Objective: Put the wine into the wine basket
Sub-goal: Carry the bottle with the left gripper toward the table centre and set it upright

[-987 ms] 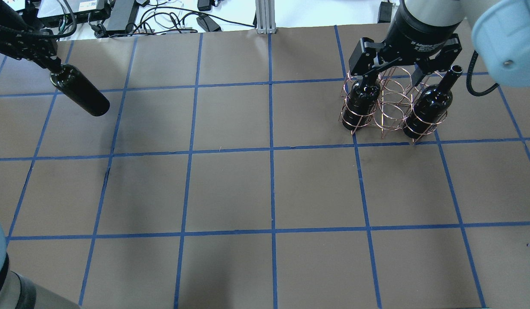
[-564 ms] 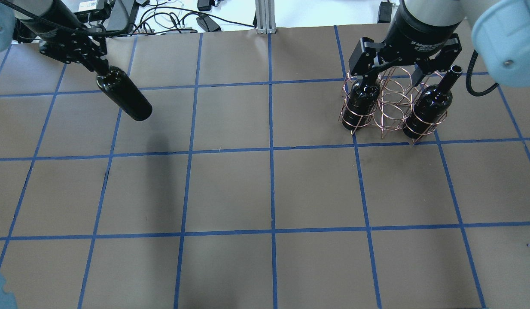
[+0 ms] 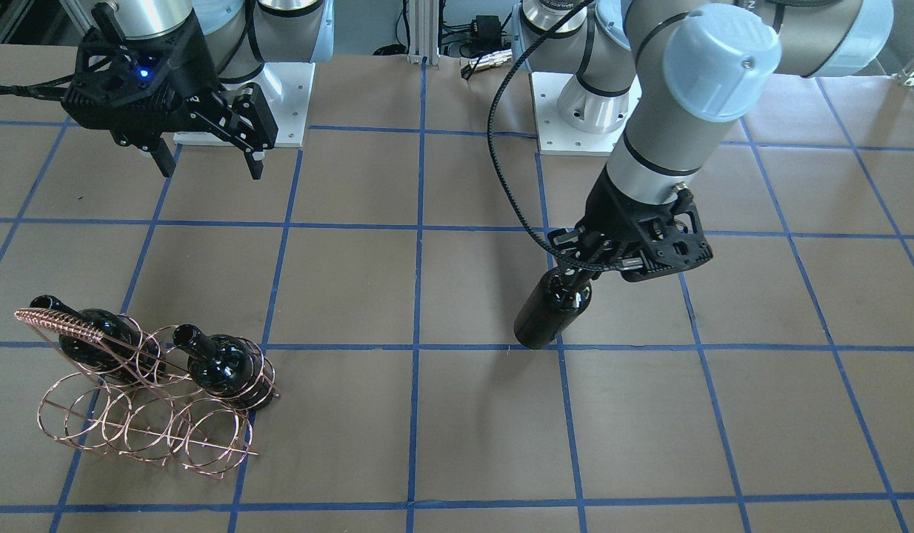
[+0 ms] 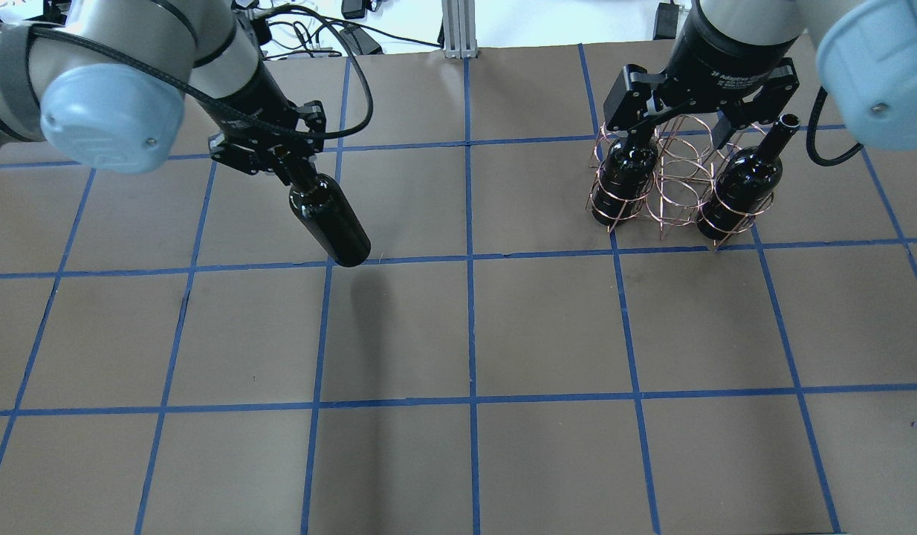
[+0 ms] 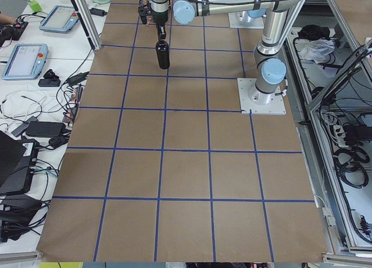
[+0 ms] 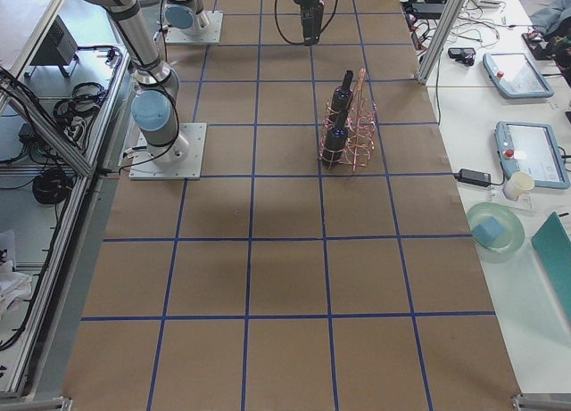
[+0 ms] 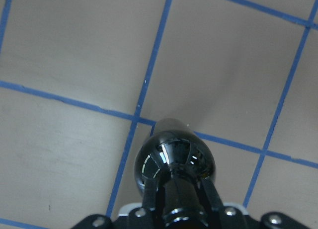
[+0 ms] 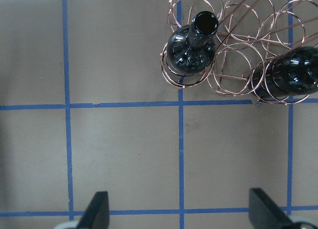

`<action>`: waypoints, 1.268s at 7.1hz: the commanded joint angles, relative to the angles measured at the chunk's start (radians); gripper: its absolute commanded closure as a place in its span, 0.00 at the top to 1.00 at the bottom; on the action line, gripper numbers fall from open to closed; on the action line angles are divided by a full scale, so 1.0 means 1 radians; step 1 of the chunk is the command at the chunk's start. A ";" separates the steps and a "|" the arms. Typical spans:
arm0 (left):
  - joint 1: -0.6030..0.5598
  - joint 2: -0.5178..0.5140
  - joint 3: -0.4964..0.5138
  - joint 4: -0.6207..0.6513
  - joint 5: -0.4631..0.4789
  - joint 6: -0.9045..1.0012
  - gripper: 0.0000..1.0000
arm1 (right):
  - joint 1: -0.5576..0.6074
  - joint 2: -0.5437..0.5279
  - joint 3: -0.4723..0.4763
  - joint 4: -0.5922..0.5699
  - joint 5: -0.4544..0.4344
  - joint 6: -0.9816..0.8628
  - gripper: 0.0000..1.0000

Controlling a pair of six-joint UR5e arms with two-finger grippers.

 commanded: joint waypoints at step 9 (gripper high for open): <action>-0.098 0.003 -0.093 -0.010 -0.002 -0.070 0.00 | 0.000 0.000 0.000 0.000 0.000 0.000 1.00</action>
